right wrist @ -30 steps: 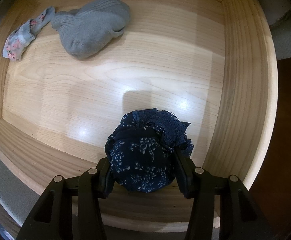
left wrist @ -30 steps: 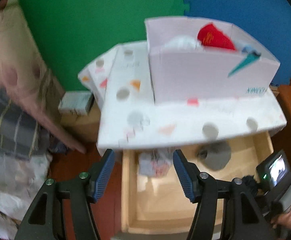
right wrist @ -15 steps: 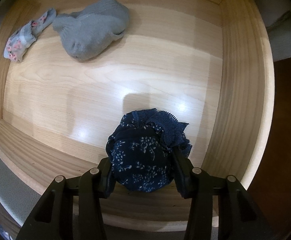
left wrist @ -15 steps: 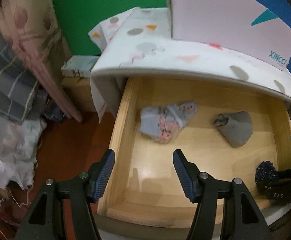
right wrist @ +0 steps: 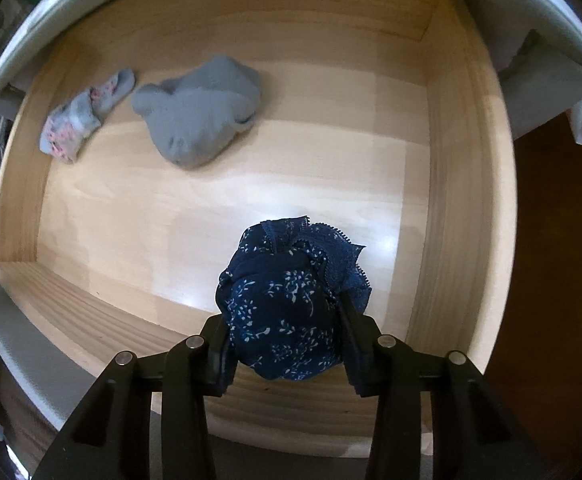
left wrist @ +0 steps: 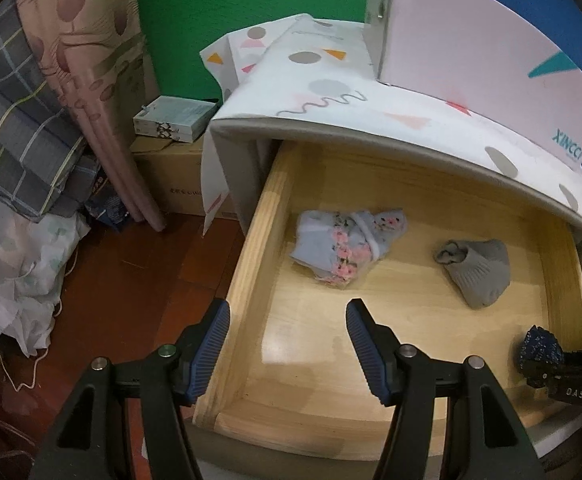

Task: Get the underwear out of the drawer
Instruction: 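Move the left tool back over the drawer while the right tool holds the navy underwear, then lift the navy floral underwear with the right tool over the white box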

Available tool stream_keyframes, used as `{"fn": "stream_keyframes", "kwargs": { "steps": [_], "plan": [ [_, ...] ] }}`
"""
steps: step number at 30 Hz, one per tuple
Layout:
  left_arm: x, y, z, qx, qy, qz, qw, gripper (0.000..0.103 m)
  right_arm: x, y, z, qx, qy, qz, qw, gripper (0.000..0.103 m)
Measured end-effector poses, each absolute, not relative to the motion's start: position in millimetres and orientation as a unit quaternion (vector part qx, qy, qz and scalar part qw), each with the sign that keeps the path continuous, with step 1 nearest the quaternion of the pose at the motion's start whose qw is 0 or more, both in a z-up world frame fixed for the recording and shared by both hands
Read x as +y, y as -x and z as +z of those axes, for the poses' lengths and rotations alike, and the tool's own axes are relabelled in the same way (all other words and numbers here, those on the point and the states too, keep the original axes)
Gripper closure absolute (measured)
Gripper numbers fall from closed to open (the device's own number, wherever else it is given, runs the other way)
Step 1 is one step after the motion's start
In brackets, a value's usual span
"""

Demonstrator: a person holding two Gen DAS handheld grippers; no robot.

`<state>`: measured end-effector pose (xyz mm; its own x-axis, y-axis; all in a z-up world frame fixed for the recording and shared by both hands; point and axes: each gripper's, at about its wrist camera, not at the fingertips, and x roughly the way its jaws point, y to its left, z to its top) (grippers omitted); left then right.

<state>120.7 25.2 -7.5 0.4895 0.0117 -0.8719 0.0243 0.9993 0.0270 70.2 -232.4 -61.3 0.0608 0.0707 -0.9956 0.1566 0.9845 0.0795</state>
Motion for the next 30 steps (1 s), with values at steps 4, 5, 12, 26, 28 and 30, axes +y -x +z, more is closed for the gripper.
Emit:
{"fn": "stream_keyframes", "kwargs": {
  "steps": [4,5,12,26,28,30],
  "plan": [
    [33,-121,-7,0.501,-0.007,-0.001,0.865,0.041,-236,-65,-54,0.67,-0.08,-0.034,0.737,0.063],
    [34,-121,-7,0.5,-0.005,-0.002,0.866,0.041,-240,-64,-50,0.667,-0.077,-0.036,0.74,0.063],
    [34,-119,-5,0.493,-0.008,-0.008,0.87,0.041,-230,-60,-23,0.649,-0.068,-0.036,0.757,0.063],
    [39,-118,-2,0.487,0.009,-0.009,0.873,0.041,-224,-81,103,0.58,-0.034,-0.021,0.814,0.063],
    [39,-117,-2,0.486,0.01,-0.01,0.874,0.041,-226,-90,128,0.562,-0.029,-0.022,0.826,0.063],
    [40,-117,-2,0.485,0.012,-0.01,0.874,0.041,-225,-103,152,0.545,-0.023,-0.023,0.838,0.063]
  ]
}}
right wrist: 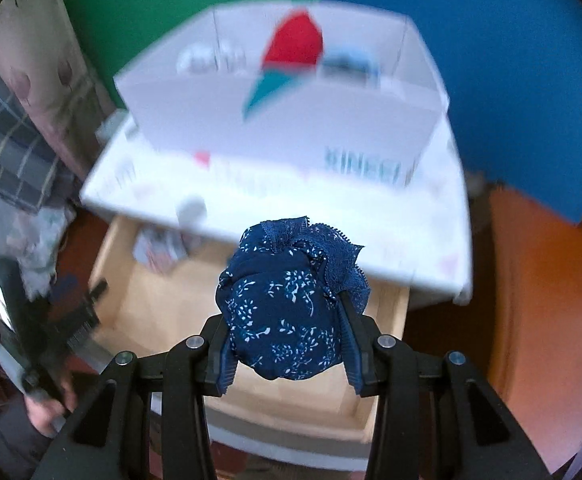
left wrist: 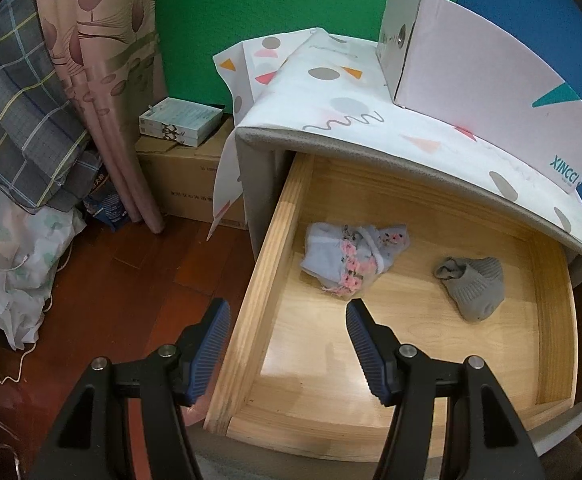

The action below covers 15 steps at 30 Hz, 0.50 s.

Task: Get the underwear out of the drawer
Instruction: 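Lift the navy floral underwear with the right tool over the white box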

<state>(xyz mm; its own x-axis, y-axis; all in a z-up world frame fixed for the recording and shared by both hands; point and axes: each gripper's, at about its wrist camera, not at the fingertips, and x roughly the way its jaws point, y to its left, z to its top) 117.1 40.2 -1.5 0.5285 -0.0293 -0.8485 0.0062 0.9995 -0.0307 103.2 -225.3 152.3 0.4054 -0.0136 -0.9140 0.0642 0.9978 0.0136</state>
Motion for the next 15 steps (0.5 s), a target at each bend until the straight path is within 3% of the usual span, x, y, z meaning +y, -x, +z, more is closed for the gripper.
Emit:
{"fn": "stream_keyframes", "kwargs": {
  "steps": [8,15],
  "plan": [
    [41,-117,0,0.485,0.018,-0.013,0.874,0.041,-215,-170,213,0.496,0.0,-0.036,0.868,0.063],
    [46,-118,-1,0.487,0.028,-0.015,0.873,0.041,-197,-236,215,0.489,0.011,-0.039,0.871,0.063]
  ]
}}
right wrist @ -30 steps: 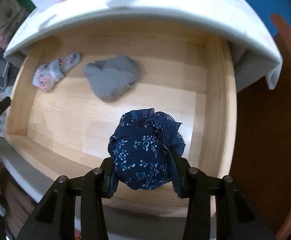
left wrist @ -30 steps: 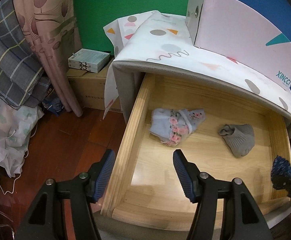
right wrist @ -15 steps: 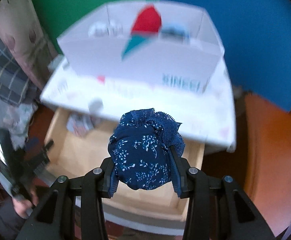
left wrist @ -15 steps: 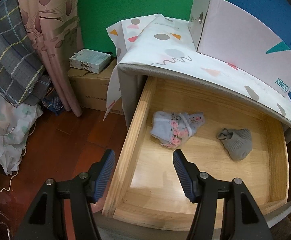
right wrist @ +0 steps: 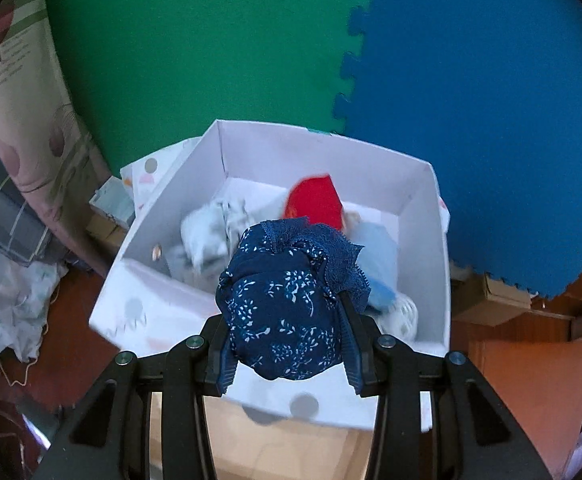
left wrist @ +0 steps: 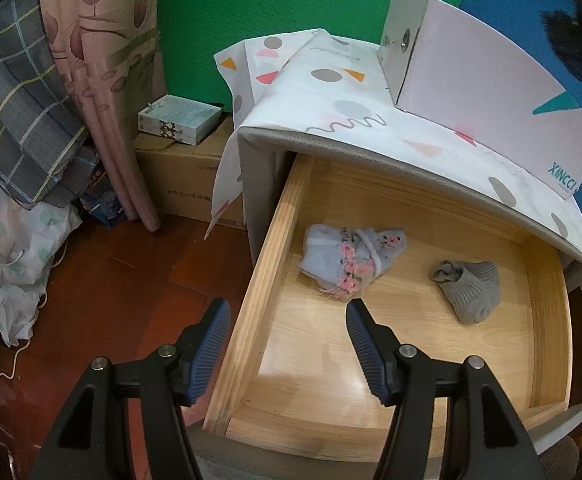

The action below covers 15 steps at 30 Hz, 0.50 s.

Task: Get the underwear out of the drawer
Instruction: 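Lift the navy floral underwear with the right tool over the white box, then lower the navy underwear into the white box and open the right tool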

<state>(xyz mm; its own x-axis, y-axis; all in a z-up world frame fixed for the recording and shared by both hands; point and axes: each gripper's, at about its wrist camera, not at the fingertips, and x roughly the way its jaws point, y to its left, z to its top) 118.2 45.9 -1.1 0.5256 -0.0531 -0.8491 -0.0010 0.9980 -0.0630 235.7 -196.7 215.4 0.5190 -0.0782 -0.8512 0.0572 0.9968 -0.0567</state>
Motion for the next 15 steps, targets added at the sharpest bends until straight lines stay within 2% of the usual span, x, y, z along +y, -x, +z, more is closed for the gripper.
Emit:
{"fn": "stream_keyframes", "kwargs": {
  "steps": [11,15],
  "plan": [
    [48,-120,-3,0.488,0.034,-0.016,0.872,0.041,-186,-298,160,0.524,0.011,-0.042,0.85,0.062],
    [48,-120,-4,0.488,0.036,-0.015,0.872,0.041,-186,-301,150,0.527,0.004,-0.04,0.849,0.056]
  ]
}}
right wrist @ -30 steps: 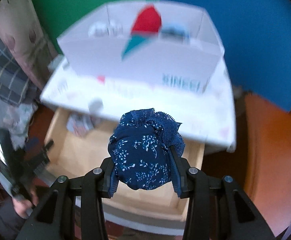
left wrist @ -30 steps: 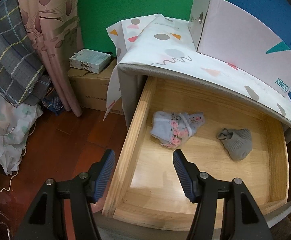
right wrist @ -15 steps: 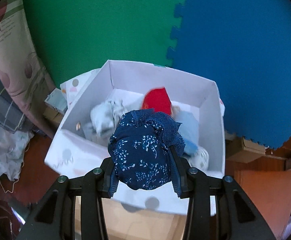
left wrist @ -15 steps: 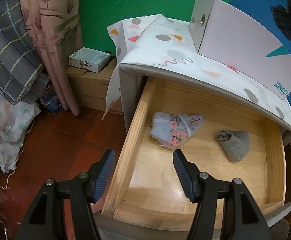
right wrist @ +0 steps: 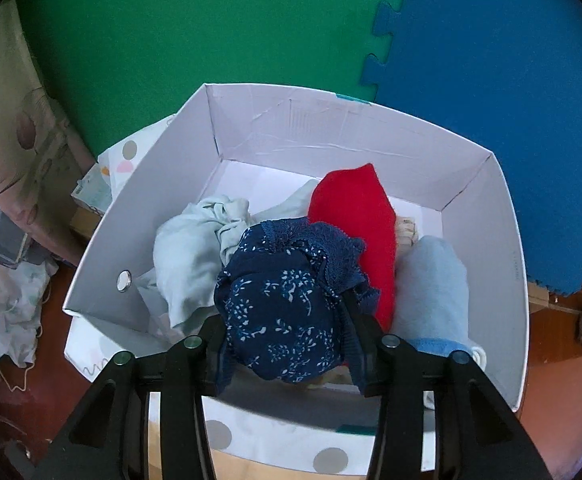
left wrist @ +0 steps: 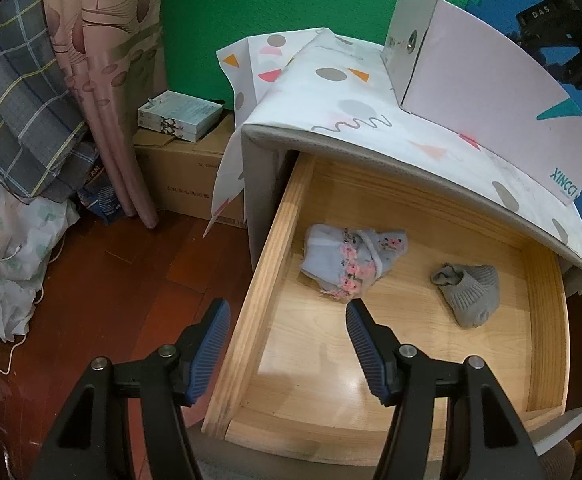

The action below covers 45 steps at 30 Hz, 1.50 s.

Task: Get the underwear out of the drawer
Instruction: 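Lower the navy underwear into the white box and open the right tool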

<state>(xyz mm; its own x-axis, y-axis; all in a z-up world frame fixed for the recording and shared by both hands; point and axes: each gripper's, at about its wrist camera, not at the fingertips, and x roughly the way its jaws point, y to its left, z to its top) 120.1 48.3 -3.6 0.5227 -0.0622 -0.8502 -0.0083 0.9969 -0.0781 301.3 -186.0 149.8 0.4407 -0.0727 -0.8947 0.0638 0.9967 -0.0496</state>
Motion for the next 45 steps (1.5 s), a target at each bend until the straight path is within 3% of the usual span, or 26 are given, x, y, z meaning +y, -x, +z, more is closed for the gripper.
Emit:
{"fn": "stream_keyframes", "kwargs": {
  "steps": [8,21,32,45],
  "plan": [
    [50,-120,-3,0.488,0.039,-0.009,0.872,0.041,-180,-286,166,0.504,0.023,-0.04,0.863,0.037],
    [56,-116,1,0.483,0.042,0.015,0.875,0.041,-184,-183,191,0.459,0.063,-0.008,0.886,0.036],
    [66,-111,12,0.471,0.049,0.049,0.88,0.041,-173,-102,103,0.497,0.101,0.055,0.86,0.04],
    [76,-112,12,0.475,0.067,0.059,0.875,0.041,-156,-104,15,0.542,0.146,0.115,0.819,0.046]
  ]
}}
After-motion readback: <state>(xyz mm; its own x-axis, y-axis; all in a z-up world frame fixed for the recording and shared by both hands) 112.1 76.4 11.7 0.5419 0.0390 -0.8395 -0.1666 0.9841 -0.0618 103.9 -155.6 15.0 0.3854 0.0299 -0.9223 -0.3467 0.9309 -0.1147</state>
